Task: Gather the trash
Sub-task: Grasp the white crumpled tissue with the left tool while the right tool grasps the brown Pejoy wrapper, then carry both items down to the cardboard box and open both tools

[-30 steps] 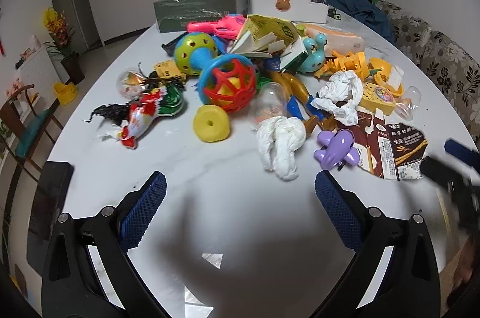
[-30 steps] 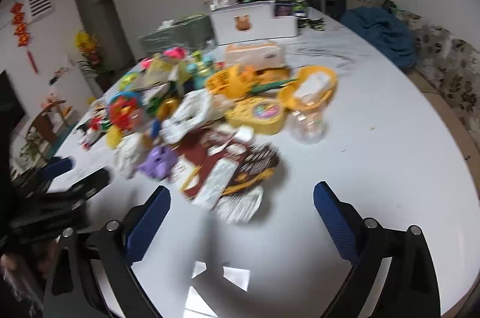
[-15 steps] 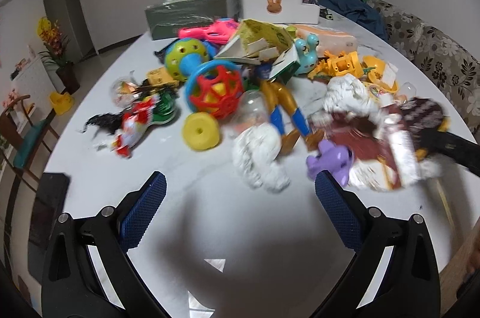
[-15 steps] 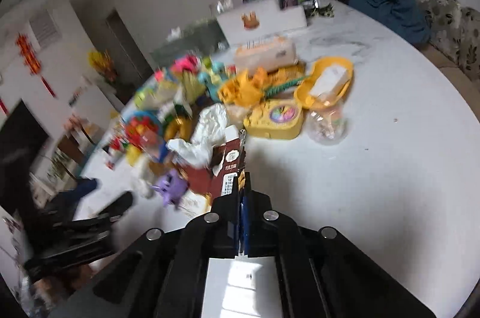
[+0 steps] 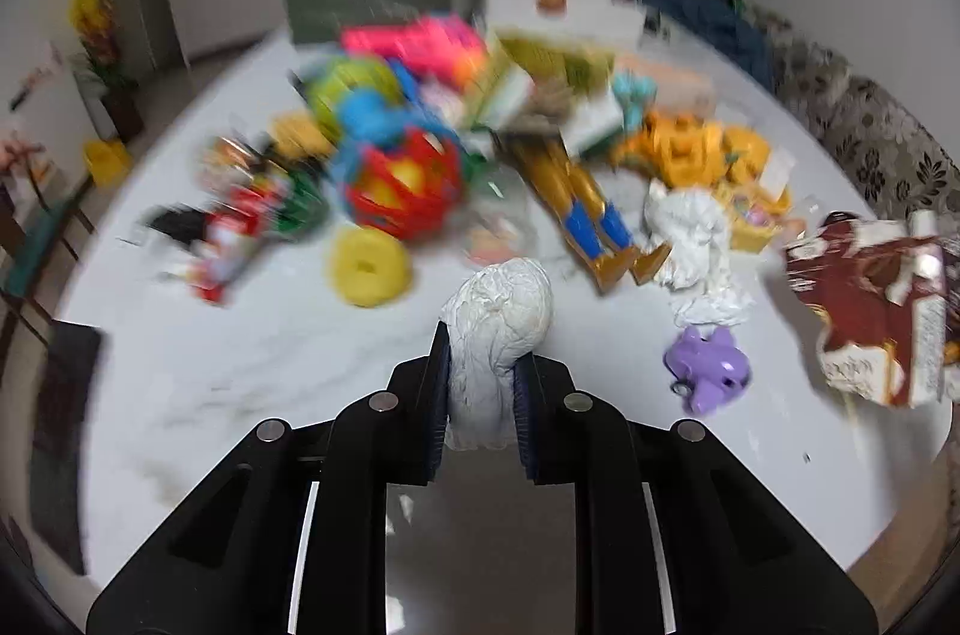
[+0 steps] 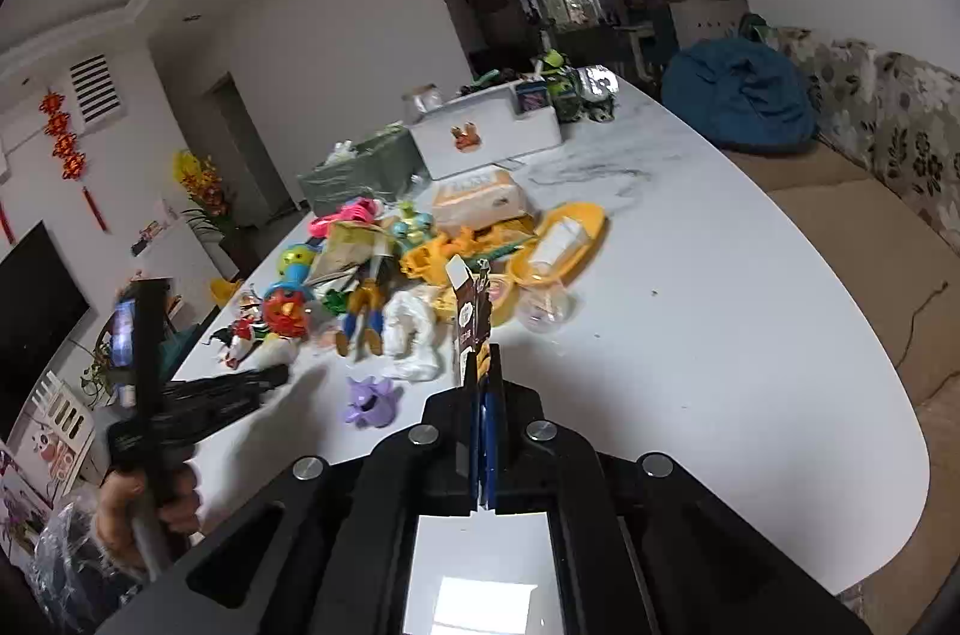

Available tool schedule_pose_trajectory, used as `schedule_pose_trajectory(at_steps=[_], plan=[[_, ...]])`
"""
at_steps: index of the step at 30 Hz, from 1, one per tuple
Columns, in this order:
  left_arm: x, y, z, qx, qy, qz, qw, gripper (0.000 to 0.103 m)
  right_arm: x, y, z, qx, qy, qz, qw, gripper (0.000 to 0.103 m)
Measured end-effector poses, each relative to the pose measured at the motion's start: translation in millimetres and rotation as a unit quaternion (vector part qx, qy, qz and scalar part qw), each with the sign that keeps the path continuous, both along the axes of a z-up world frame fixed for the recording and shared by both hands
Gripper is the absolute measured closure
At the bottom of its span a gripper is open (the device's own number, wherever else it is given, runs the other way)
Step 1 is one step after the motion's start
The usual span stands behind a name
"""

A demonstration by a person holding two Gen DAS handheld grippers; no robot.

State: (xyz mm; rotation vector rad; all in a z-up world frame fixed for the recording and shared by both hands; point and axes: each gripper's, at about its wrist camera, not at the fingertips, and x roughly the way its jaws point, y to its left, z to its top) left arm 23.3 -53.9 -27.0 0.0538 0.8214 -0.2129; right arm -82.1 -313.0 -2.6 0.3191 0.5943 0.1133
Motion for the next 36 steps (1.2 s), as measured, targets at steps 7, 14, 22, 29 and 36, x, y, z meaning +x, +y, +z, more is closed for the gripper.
schedule_pose_trajectory(at_steps=[7,14,22,29,36], plan=[[-108.2,34.4,59.8,-0.019,-0.089,-0.074,0.9931,0.085,-35.3,51.6,31.4,0.02,-0.041,0.116,0.992,0.103],[-199.1,49.7,20.3,0.032,-0.075,-0.177,0.9808,0.084,-89.2,104.5,14.6,-0.007,0.024,0.253,0.967,0.103],[-197.1,70.0,-100.7,0.057,0.044,-0.211,0.9749,0.013,-77.3,155.7,-130.0,-0.121,0.195,0.275,0.934,0.082],[-189.1,73.1,-121.5,0.083,0.046,-0.192,0.9769,0.013,-72.0,144.5,-94.2,-0.132,0.126,0.258,0.949,0.048],[-174.3,77.3,-59.2,0.006,-0.009,-0.175,0.9845,0.013,22.1,118.6,-24.9,-0.154,0.009,0.1,0.983,0.023]])
